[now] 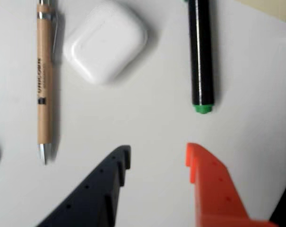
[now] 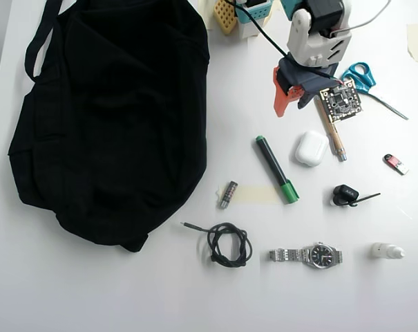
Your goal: Put the whiteboard marker into the black bag
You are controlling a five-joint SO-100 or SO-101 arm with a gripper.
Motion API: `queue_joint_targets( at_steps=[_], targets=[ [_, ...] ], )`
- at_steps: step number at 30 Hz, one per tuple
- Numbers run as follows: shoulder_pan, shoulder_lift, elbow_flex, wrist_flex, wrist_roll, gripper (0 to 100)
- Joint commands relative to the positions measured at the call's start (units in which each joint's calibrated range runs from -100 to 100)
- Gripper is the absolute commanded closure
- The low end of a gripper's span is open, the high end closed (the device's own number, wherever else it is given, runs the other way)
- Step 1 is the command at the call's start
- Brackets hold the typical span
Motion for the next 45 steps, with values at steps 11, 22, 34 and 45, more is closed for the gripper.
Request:
queue_joint_targets(
  at_steps=[11, 22, 34, 45],
  targets=[
    [2.40, 22.36, -27.51, -1.68, 2.27, 84],
    [1.95, 37.13, -42.60, -0.73, 1.01, 73],
    [1.73, 42.36, -42.51, -1.42, -0.93, 72],
    [2.18, 48.17, -42.43, -2.89, -2.61, 72]
  ],
)
